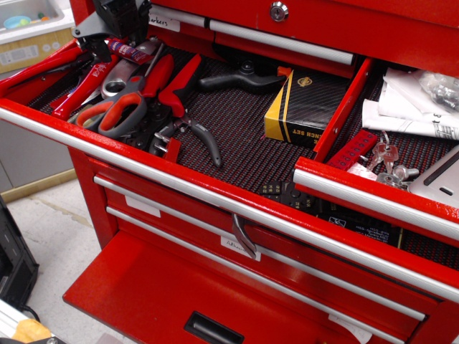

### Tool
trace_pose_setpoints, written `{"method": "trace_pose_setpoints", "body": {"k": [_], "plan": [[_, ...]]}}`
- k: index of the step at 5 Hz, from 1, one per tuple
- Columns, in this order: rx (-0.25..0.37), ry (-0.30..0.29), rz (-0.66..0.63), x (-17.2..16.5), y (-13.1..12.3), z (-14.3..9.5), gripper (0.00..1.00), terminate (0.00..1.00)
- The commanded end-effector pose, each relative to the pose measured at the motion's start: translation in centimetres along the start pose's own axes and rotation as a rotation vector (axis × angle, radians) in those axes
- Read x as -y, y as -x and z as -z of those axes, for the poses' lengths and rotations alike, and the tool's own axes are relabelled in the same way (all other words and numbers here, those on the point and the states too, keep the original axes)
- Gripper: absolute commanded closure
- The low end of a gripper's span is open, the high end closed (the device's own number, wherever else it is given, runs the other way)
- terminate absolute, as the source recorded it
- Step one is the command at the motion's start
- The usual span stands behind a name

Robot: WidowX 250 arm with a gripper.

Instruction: Pick up glue and put into drawer

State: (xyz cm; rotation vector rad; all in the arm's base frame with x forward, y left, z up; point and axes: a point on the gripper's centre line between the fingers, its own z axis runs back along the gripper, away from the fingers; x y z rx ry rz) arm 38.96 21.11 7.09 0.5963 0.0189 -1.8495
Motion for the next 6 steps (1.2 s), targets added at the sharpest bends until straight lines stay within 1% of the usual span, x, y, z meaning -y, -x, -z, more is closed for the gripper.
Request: {"method": "trace_pose_setpoints", "body": {"k": [1,2,3,4,5,6], "plan": [[-0.002,-0.054,-0.047,-3.1,-0.5,-1.0,0.00,0.00],[0.070,-0.072,-0.137,-2.9,-1.4,0.3,0.00,0.00],[0.097,-0.042,-0.223,-2.8,-1.8,0.6,1.00,0.00],[0.114,0.015,-0.292,-2.7,-1.9,0.5,1.00,0.00],[0.127,0.014,-0.316,-2.5,-2.2,0.4,1.00,0.00],[0.116,0.057,-0.338,-2.6,-2.1,-2.2,1.00,0.00]]}}
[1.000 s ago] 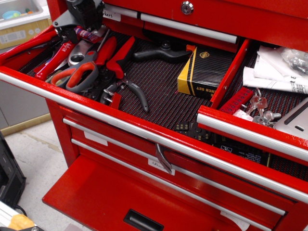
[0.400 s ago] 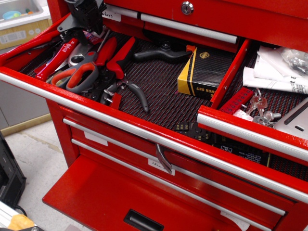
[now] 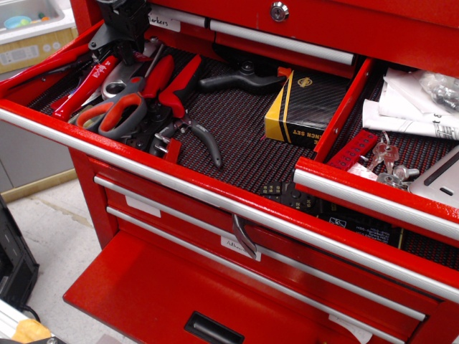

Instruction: Pick up glue and put into drawer

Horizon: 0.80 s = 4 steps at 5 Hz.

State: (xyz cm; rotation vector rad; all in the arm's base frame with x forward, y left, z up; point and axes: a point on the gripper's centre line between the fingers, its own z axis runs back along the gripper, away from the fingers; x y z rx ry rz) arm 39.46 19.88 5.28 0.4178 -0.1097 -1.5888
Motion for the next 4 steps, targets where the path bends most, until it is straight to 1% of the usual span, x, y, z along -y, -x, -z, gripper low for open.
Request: {"method": "trace_pose_setpoints", "body": {"k": [1,2,3,4], "plan": [[-0.054,0.066,-0.110,-2.3,-4.0,-9.3,1.00,0.00],[-0.047,0.057,-0.358,-3.6,-7.4,-14.1,1.00,0.00],[-0.006,0.011,-0.640,-3.7,-11.0,-16.8,1.00,0.00],[0.088,0.040,-0.791,-4.3,-14.7,-19.9,1.00,0.00]]}}
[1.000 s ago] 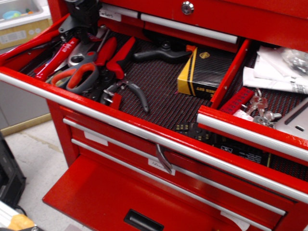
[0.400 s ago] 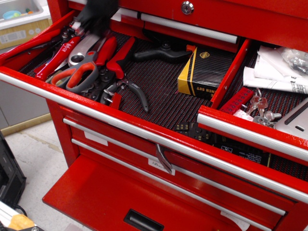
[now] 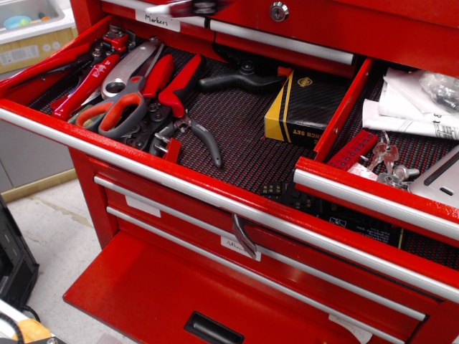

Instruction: Pick up glue and put into drawer

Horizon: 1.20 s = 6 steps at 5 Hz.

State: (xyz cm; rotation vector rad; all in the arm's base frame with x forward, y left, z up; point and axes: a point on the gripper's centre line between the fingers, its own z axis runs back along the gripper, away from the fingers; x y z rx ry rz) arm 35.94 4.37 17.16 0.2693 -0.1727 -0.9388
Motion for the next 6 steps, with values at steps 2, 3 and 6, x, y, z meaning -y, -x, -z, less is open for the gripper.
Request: {"method": "trace_pose_setpoints", "body": {"k": [2,3,6], "plan": [[0.132,-0.016,-0.620,1.4,-11.1,-7.4,1.00,0.00],[0.118,0.005,-0.727,1.8,-12.9,-7.7,1.00,0.00],[0.114,-0.073,-0.735,4.5,-15.0,-8.6,0.00,1.00]]}}
